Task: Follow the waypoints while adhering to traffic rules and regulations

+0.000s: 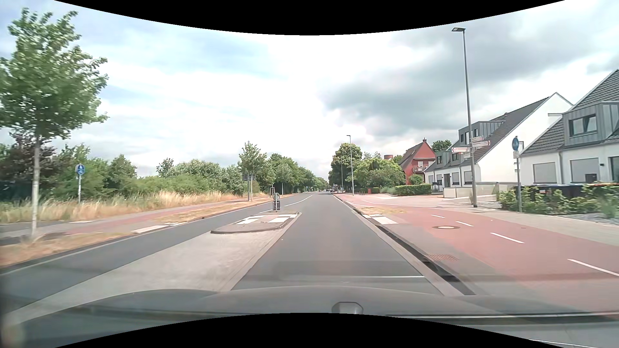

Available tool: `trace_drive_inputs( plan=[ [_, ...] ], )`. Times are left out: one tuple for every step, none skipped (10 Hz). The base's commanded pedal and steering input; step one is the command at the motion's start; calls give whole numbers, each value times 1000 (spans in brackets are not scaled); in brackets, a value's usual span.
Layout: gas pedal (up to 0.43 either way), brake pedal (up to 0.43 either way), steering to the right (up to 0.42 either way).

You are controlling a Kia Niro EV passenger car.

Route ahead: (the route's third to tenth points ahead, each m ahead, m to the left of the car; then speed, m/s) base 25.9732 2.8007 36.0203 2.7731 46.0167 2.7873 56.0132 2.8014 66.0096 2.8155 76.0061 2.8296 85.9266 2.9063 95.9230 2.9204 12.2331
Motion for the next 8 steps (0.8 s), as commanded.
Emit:
trace_drive_inputs(
  plan=[
    [169,12,-1],
    [169,18,-1],
    [169,18,-1],
    [169,12,-1],
    [169,12,0],
    [169,12,0],
    [169,18,-1],
    [169,18,-4]
  ],
)
